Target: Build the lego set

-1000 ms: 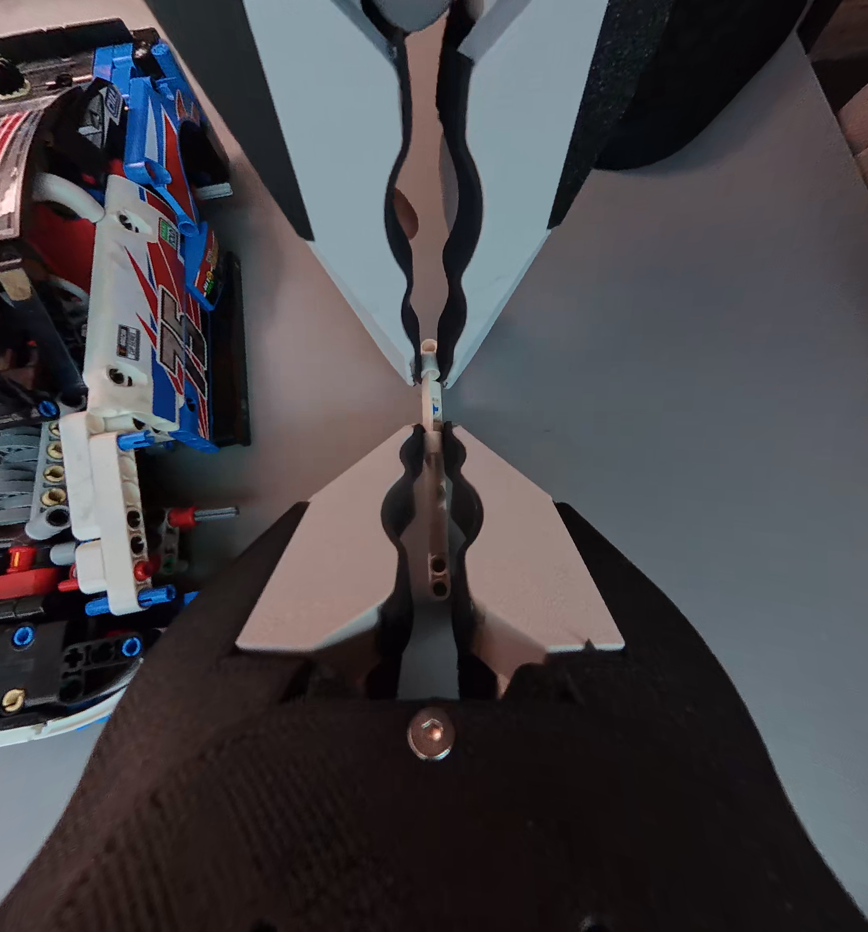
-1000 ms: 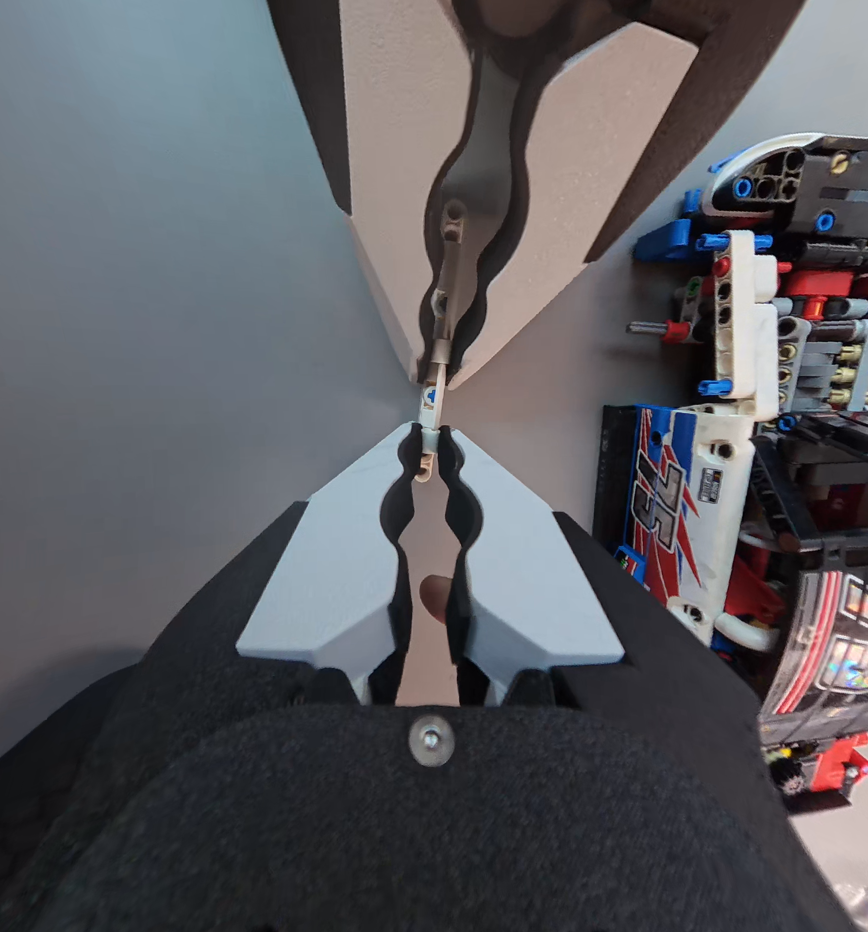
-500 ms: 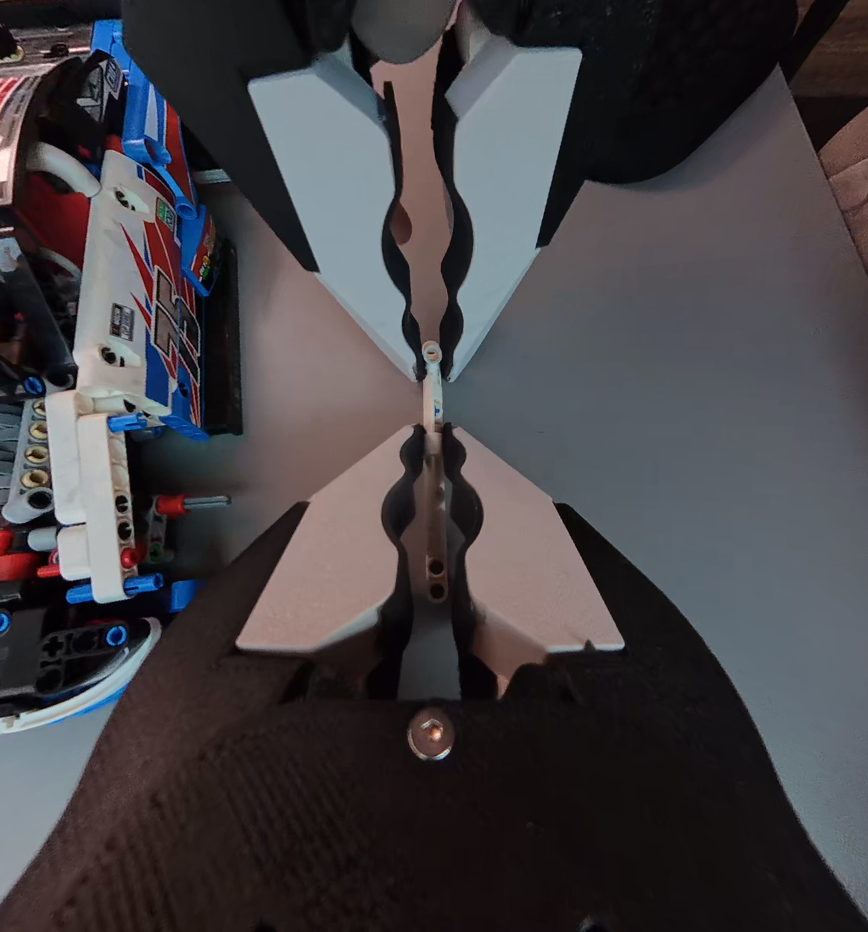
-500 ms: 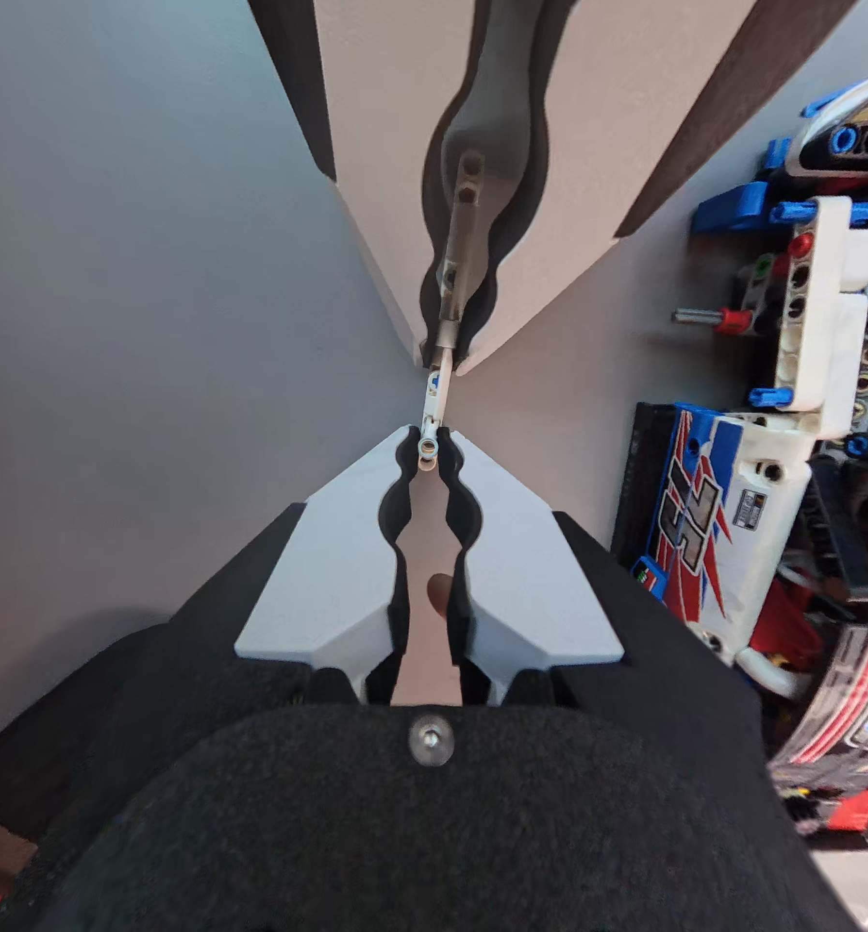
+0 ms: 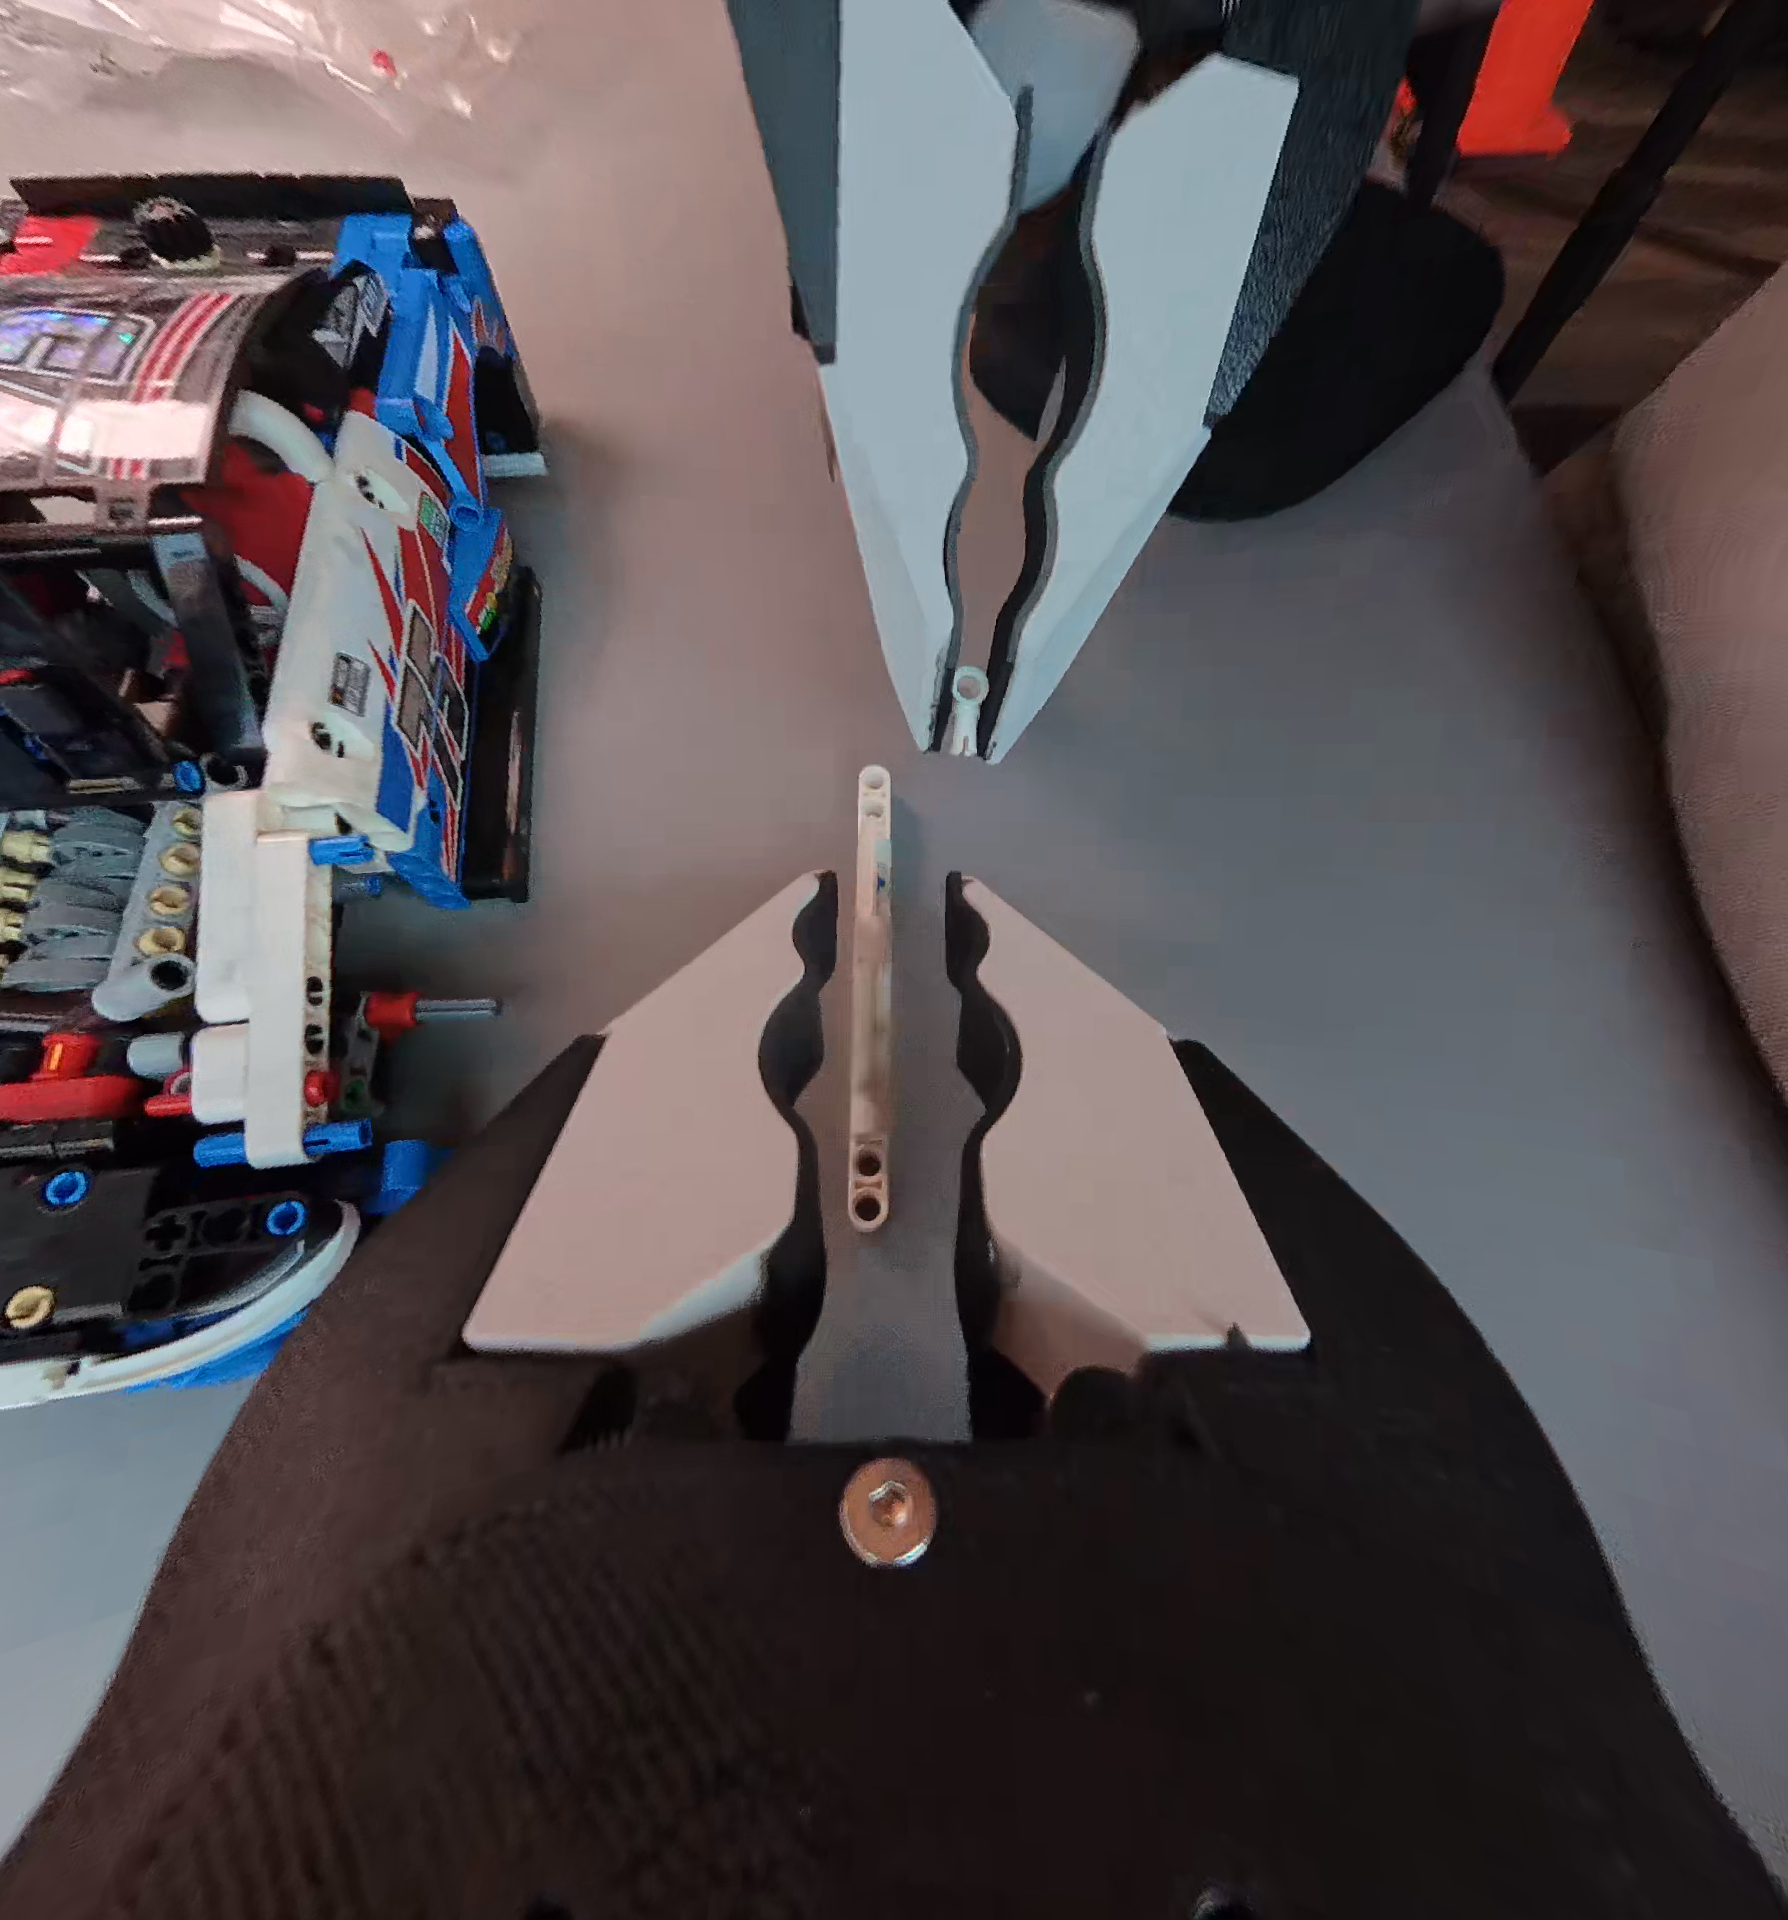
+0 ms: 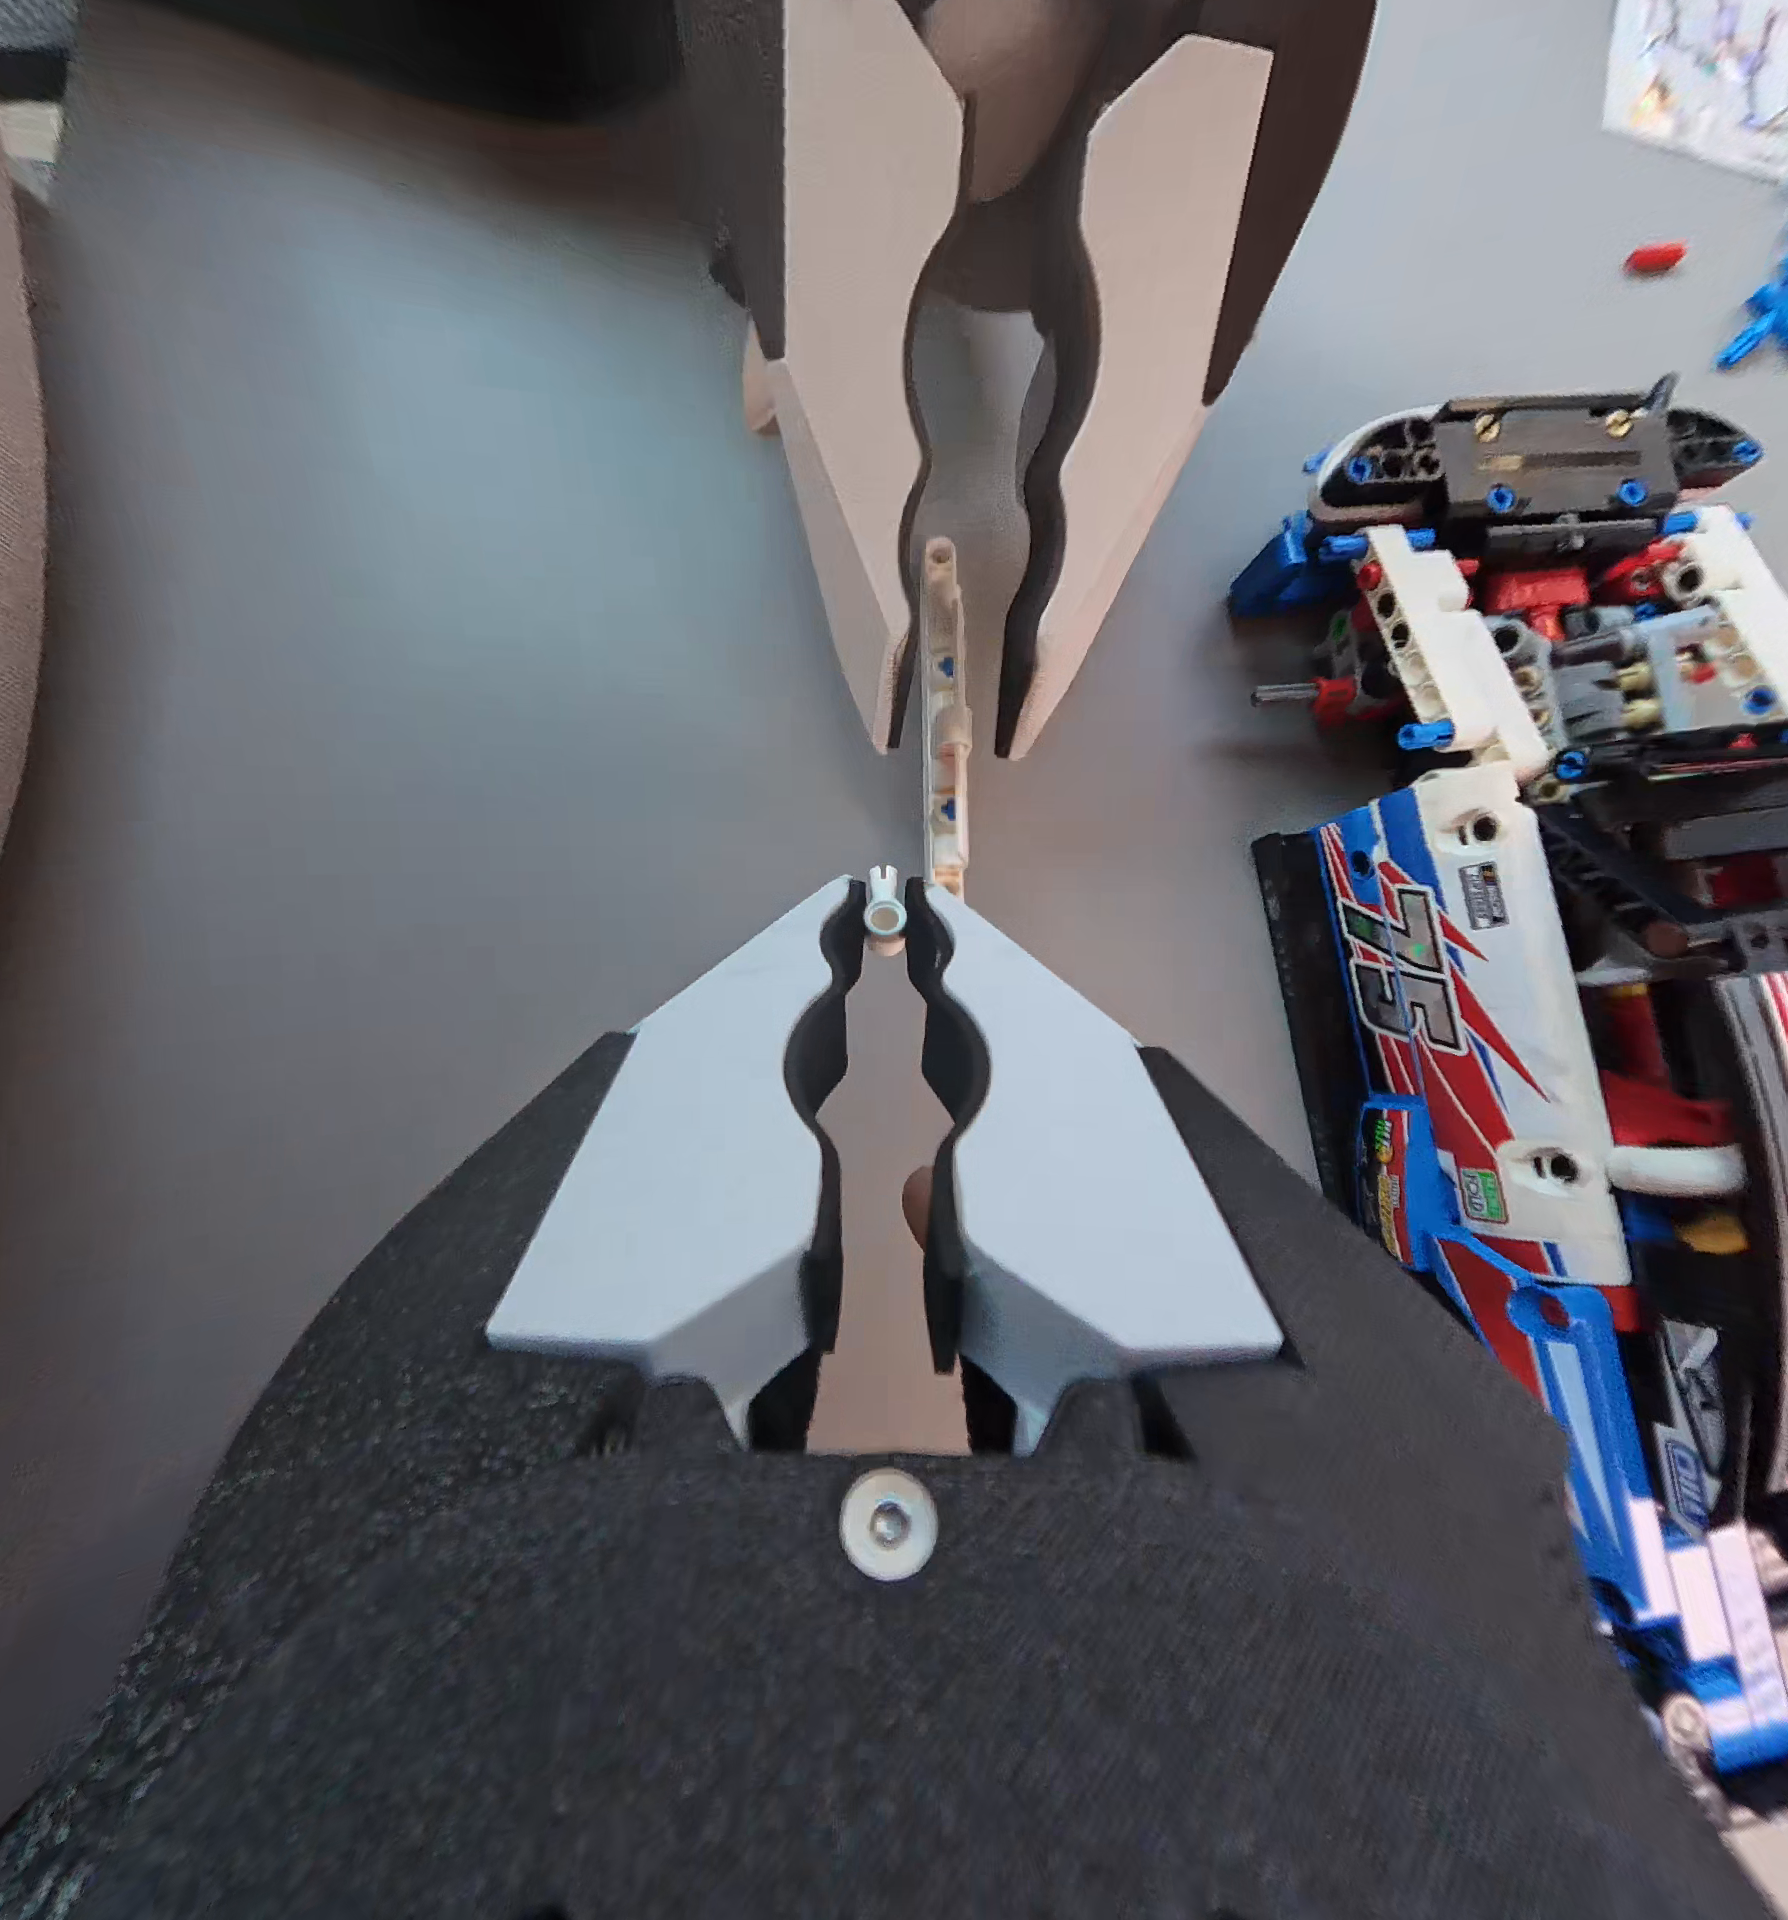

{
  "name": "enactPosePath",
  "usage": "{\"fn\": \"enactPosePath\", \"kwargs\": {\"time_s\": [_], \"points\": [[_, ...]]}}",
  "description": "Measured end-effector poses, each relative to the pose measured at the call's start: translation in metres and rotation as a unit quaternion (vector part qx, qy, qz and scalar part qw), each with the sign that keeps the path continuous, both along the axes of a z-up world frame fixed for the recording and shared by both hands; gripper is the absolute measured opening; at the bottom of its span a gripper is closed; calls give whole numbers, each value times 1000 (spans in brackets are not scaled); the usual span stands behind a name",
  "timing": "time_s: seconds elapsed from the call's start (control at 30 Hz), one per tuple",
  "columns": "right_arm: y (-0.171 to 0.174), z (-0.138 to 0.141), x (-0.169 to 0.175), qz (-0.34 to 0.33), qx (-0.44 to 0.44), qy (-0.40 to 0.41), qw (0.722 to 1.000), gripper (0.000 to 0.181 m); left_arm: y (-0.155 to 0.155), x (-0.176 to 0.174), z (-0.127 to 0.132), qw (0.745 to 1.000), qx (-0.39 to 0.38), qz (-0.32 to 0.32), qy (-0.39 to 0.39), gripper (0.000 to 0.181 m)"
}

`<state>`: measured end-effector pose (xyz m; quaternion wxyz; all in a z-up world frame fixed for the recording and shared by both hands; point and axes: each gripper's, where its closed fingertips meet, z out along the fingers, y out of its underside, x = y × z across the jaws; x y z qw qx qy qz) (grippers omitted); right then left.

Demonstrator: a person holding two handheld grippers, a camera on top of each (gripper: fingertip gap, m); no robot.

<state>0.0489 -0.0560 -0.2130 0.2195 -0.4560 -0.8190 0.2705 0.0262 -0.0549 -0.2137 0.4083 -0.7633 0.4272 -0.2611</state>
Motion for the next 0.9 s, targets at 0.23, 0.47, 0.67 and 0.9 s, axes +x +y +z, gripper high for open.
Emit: {"fn": "enactPosePath", "kwargs": {"time_s": [0.23,0.47,0.67,0.9], "points": [[-17,28,-2,17,-3,179,984,6,-21,29,33,975,-131,0,-182,21],[-21,36,3,50,-8,236,970,6,-16,35,40,940,-201,13,-275,13],[-16,45,-1,42,26,282,958,5,-9,35,46,908,-248,32,-335,12],[-9,64,-5,18,50,344,938,6,-7,29,66,871,-261,10,-417,2]]}}
